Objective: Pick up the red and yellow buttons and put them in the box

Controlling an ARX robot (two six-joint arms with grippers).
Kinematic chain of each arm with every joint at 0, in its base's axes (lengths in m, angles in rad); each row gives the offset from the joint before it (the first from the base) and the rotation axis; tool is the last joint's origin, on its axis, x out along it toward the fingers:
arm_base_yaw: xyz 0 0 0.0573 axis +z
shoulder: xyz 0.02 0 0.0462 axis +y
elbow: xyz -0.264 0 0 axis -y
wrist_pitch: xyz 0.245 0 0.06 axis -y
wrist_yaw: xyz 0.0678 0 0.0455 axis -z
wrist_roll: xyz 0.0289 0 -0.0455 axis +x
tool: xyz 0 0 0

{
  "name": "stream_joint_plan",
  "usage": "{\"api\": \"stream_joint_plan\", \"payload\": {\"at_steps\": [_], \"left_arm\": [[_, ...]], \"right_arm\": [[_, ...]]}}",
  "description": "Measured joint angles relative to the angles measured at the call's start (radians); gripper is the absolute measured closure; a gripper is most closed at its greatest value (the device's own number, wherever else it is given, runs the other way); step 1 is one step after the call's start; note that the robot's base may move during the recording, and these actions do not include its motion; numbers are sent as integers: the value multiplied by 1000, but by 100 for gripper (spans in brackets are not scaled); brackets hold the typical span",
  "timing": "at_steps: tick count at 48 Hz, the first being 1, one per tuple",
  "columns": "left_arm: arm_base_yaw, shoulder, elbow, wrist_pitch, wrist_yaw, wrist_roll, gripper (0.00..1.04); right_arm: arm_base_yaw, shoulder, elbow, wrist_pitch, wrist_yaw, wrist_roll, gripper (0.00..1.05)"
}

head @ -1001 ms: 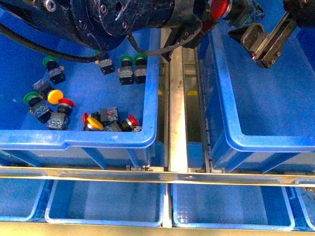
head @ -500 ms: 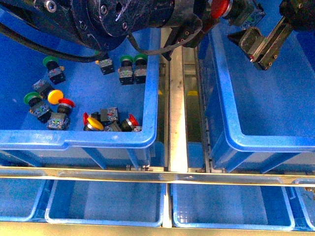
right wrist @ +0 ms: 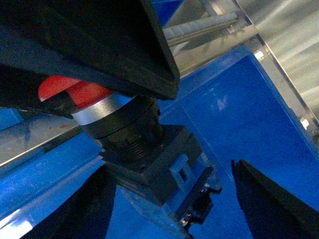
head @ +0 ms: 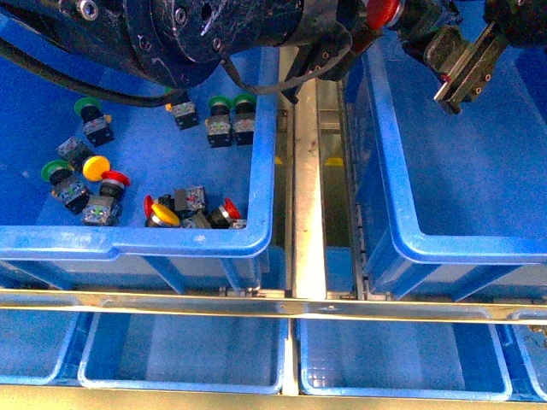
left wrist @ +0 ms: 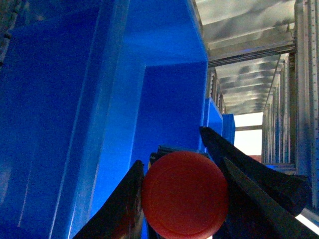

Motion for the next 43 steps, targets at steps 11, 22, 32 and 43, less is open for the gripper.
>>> {"api": "stream_joint_plan", "payload": {"at_steps": [11, 22, 32, 43], "left_arm": [[0, 0, 3, 0, -3, 1, 69], [0, 0, 3, 0, -6, 3, 69], [0, 0, 3, -6, -19, 15, 56], [6, -3, 4, -34, -66, 66, 24]], "right_arm": [[1, 3, 0, -8, -3, -4, 59], [0, 3, 0, -8, -3, -12, 61], [-3, 3, 0, -8, -2, -14, 61], [-16, 3, -8, -17, 0, -15, 61]]}}
